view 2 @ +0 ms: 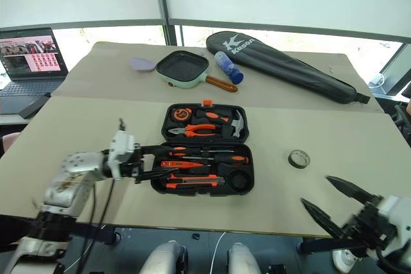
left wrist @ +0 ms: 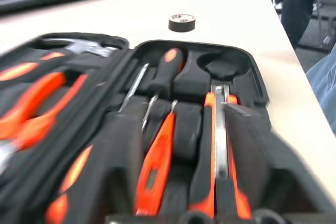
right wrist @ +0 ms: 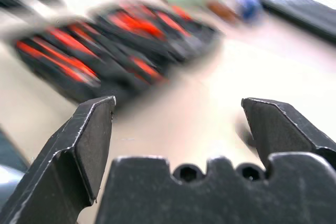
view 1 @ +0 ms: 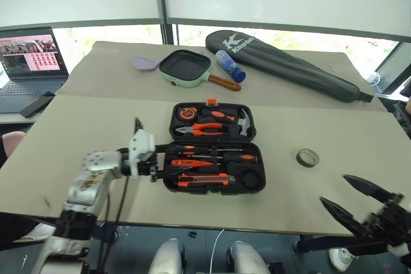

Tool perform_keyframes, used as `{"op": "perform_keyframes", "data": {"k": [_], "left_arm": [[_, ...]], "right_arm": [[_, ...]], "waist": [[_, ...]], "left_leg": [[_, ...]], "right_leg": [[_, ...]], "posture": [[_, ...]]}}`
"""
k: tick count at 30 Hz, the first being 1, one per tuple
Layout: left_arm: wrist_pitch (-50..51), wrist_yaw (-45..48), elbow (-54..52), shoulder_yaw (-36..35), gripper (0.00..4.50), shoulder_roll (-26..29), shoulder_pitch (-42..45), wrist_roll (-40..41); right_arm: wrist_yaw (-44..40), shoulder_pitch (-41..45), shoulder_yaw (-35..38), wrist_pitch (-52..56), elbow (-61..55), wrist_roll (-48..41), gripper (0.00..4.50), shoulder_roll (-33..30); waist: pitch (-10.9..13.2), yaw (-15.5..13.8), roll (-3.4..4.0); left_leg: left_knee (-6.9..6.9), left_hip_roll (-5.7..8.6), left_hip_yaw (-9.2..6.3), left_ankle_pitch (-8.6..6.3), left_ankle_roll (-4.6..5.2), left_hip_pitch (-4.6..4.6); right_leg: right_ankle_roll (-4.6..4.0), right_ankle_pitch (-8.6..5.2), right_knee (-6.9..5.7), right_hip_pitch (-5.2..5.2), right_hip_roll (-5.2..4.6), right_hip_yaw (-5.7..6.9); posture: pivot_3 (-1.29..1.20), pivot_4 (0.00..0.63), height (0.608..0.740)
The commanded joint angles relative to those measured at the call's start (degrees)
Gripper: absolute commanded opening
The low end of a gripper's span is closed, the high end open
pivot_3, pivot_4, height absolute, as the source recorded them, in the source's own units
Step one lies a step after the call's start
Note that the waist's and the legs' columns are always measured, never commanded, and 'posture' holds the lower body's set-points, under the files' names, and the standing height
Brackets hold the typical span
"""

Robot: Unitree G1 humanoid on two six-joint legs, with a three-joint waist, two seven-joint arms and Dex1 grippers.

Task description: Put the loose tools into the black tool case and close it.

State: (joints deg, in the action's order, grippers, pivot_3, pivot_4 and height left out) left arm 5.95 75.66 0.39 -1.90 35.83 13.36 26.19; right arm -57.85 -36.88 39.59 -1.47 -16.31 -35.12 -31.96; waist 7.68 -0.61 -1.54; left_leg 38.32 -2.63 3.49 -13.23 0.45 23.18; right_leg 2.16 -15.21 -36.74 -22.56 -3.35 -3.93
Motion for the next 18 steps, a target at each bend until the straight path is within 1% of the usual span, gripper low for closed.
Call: {"op": "perform_keyframes", "data": {"k": [1, 3, 5, 7, 8, 11, 13, 16, 18], "left_arm": [[-0.8, 3.4, -0.2, -4.2, 4.40, 2.4, -1.0, 3.9], [-0.4, 5.0, 1.7, -6.6, 4.40, 3.6, -1.0, 5.8], [-0.3, 6.3, 3.7, -8.2, 4.40, 4.5, -0.7, 7.0], [-0.4, 7.7, 5.1, -9.0, 4.40, 5.1, -0.5, 7.6], [-0.7, 8.8, 5.5, -9.2, 4.40, 5.3, -0.6, 7.9], [-0.5, 10.0, 5.9, -9.3, 4.40, 5.4, -0.4, 7.9], [0.6, 9.5, 3.9, -8.8, 4.40, 4.6, 0.4, 8.9], [3.4, 8.1, 0.0, -7.1, 4.40, 3.6, 1.5, 10.1], [4.5, 7.6, -2.0, -6.0, 4.40, 2.7, 1.6, 10.3]], "right_arm": [[-1.1, -2.4, 6.4, -4.6, 4.6, 0.0, 4.50, 0.9], [-2.1, -3.8, 7.9, -6.6, 7.9, 0.8, 4.50, 1.5], [-2.6, -3.9, 7.9, -7.9, 9.3, 1.5, 4.50, 1.2], [-1.6, -2.6, 7.3, -7.3, 8.6, 1.8, 4.50, 0.0], [0.4, -1.1, 6.7, -5.4, 7.4, 2.7, 4.50, -1.5], [6.8, 3.6, 3.8, 3.9, 3.9, 5.9, 4.50, -7.7], [8.8, 8.9, -0.3, 13.2, 2.1, 5.5, 4.50, -14.2], [6.8, 18.3, -9.1, 24.2, 2.3, 5.2, 4.50, -24.6], [6.4, 26.6, -16.3, 30.1, 4.5, 6.3, 4.50, -28.9]], "waist": [[0.0, 0.0, 0.01], [0.0, 0.0, 0.01], [0.0, 0.1, 0.04], [0.1, 0.4, 0.07], [0.1, 0.7, 0.10], [0.1, 1.8, 0.12], [0.1, 1.8, 0.10], [0.2, 1.7, 0.05], [0.2, 1.5, 0.03]], "left_leg": [[-0.02, -0.01, -0.01, 0.00, 0.00, 0.01], [-0.02, -0.01, 0.00, 0.00, 0.00, 0.02], [-0.03, -0.05, 0.00, -0.01, 0.00, -0.01], [-0.06, -0.07, -0.02, -0.01, 0.00, -0.03], [-0.06, -0.11, 0.00, -0.01, 0.00, -0.06], [-0.06, -0.09, 0.06, 0.00, 0.00, -0.08], [-0.06, -0.09, 0.09, 0.00, 0.00, -0.10], [-0.05, -0.09, 0.10, 0.00, 0.01, -0.13], [-0.06, -0.05, 0.09, 0.01, 0.01, -0.08]], "right_leg": [[-0.01, -0.01, 0.01, -0.02, 0.00, 0.00], [-0.03, -0.03, 0.01, -0.03, 0.00, 0.01], [-0.22, -0.16, 0.01, -0.03, 0.01, 0.01], [-0.31, -0.25, 0.01, -0.04, 0.01, 0.00], [-0.31, -0.25, 0.01, -0.06, 0.01, -0.01], [-0.31, -0.22, -0.01, -0.05, -0.05, -0.13], [-0.31, -0.16, -0.02, -0.06, -0.03, -0.16], [-0.13, 0.04, -0.03, -0.08, 0.00, -0.15], [-0.07, 0.08, -0.04, -0.11, 0.05, -0.13]], "posture": [[0.00, 0.150, 0.740], [0.00, 0.150, 0.740], [0.00, 0.150, 0.740], [0.00, 0.150, 0.740], [0.00, 0.150, 0.740], [0.00, 0.150, 0.740], [0.00, 0.150, 0.740], [0.00, 0.150, 0.740], [0.00, 0.150, 0.740]]}}
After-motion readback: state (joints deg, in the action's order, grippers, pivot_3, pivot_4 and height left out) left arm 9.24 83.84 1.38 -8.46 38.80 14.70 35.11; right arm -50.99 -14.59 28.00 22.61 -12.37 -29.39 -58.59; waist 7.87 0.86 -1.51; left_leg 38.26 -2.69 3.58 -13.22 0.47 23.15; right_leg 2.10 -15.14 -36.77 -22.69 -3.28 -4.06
